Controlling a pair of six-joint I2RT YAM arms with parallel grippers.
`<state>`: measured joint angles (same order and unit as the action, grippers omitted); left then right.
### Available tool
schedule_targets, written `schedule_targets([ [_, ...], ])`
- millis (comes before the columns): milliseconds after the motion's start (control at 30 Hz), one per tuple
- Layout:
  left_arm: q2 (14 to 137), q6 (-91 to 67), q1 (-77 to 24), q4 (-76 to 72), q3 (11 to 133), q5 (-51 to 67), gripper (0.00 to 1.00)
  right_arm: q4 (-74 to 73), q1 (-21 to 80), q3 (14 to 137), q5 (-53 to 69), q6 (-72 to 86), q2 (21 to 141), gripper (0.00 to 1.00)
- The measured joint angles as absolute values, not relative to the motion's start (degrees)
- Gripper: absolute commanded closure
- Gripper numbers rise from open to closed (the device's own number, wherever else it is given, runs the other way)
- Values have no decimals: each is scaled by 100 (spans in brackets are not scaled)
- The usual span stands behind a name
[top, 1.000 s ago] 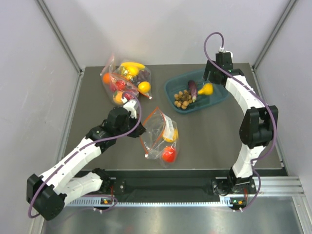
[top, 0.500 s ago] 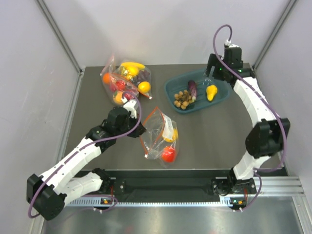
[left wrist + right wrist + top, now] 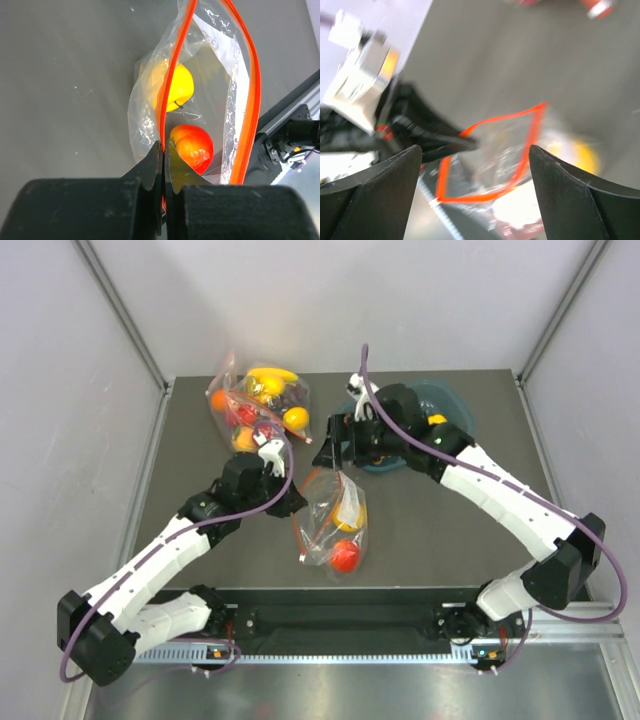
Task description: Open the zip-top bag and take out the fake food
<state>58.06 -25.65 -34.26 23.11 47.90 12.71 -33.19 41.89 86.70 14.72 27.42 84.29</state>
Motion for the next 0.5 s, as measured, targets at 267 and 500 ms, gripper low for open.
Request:
schedule_targets([
  [267, 5878, -2687, -3428, 2121, 4790, 1474, 100, -2853, 5004, 8300, 1754, 3607, 8326, 16],
  [500, 5876, -2718, -3428, 2047, 4790, 1509, 100, -2416, 5192, 7496, 1466, 4082, 8040, 17],
])
